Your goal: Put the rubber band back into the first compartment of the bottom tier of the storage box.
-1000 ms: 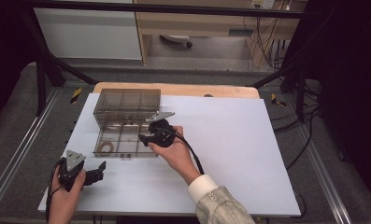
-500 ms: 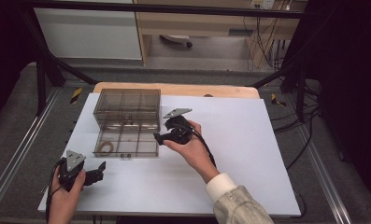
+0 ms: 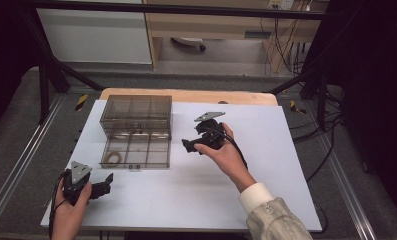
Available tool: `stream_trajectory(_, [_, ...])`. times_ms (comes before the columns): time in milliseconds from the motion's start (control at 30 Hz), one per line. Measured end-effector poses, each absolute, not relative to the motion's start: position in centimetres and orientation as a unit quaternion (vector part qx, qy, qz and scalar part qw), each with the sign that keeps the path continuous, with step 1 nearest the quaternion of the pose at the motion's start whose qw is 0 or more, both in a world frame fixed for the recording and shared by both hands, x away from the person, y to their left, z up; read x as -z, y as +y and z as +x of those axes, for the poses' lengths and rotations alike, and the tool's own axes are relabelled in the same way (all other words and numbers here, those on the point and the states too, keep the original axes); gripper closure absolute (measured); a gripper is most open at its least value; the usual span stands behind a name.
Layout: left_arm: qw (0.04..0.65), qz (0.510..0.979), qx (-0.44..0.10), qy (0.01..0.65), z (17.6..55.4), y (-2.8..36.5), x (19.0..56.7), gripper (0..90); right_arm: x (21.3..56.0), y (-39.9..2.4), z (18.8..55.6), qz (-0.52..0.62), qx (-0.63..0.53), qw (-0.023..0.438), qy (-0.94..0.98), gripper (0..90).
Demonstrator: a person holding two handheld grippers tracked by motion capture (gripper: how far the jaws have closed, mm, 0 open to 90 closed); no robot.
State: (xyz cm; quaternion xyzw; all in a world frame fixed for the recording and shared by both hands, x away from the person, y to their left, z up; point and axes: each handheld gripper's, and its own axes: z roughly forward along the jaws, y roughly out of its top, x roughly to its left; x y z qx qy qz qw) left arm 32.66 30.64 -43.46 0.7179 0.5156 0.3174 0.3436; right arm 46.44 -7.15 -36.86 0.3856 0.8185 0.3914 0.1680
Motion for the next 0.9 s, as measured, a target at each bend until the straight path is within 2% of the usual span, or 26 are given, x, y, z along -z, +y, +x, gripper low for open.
stream_trajectory(367, [0.343,0.719,-0.316,0.516,32.7,30.5,43.5,8.3,36.7,-11.5,47.1,0.426,-0.391,0.176,0.797,4.9])
stream_trajectory(900, [0.343,0.721,-0.317,0.513,32.7,30.4,43.5,8.1,36.3,-18.1,46.1,0.443,-0.412,0.190,0.773,4.2])
